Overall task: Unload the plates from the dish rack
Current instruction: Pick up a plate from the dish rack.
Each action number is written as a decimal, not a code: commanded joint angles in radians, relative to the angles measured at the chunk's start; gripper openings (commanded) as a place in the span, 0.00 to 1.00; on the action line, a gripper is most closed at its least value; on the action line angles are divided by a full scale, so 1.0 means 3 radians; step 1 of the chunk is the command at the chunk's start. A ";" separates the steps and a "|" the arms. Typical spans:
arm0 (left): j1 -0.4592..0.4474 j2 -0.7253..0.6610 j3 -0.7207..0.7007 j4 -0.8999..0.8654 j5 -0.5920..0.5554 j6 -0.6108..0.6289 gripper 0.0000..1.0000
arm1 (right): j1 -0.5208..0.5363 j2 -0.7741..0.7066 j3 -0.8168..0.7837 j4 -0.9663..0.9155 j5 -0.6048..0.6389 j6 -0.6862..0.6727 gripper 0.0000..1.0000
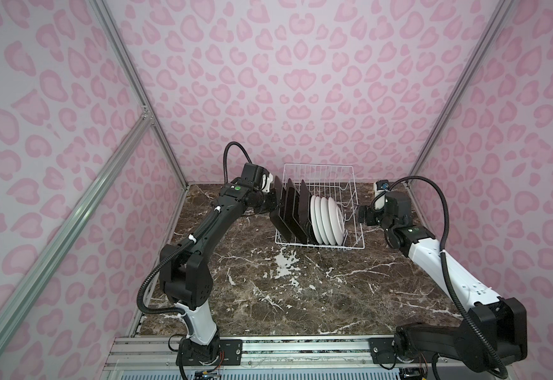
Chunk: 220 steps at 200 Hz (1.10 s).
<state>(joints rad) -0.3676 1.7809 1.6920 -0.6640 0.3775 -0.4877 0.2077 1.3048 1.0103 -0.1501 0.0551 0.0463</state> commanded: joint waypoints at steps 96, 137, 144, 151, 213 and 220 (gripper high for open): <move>0.0013 -0.0310 0.0427 0.0026 -0.0298 0.0314 0.04 | 0.0034 0.0002 0.0056 0.0101 -0.0044 0.0081 0.99; 0.0012 -0.0409 0.0466 0.0076 -0.0497 0.0435 0.04 | 0.0044 0.0006 0.0095 0.0109 -0.0093 0.0111 0.99; 0.0009 -0.0442 0.0449 0.0119 -0.0543 0.0455 0.04 | 0.0049 0.0005 0.0106 0.0102 -0.0092 0.0121 0.99; 0.0013 -0.0483 0.0431 0.0164 -0.0575 0.0491 0.03 | 0.0049 0.0002 0.0114 0.0092 -0.0096 0.0139 0.99; 0.0008 -0.0932 0.0045 0.0838 -0.0768 0.1108 0.04 | 0.0052 -0.0029 0.0132 0.0059 -0.0171 0.0236 0.99; 0.0004 -0.0985 -0.0026 0.0909 -0.0816 0.1225 0.04 | 0.0051 -0.0031 0.0134 0.0066 -0.0198 0.0249 0.99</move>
<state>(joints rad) -0.3660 1.5410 1.7302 -0.6319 0.1715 -0.2440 0.2222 1.2972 1.0428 -0.1410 0.0181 0.0959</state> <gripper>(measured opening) 0.149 0.994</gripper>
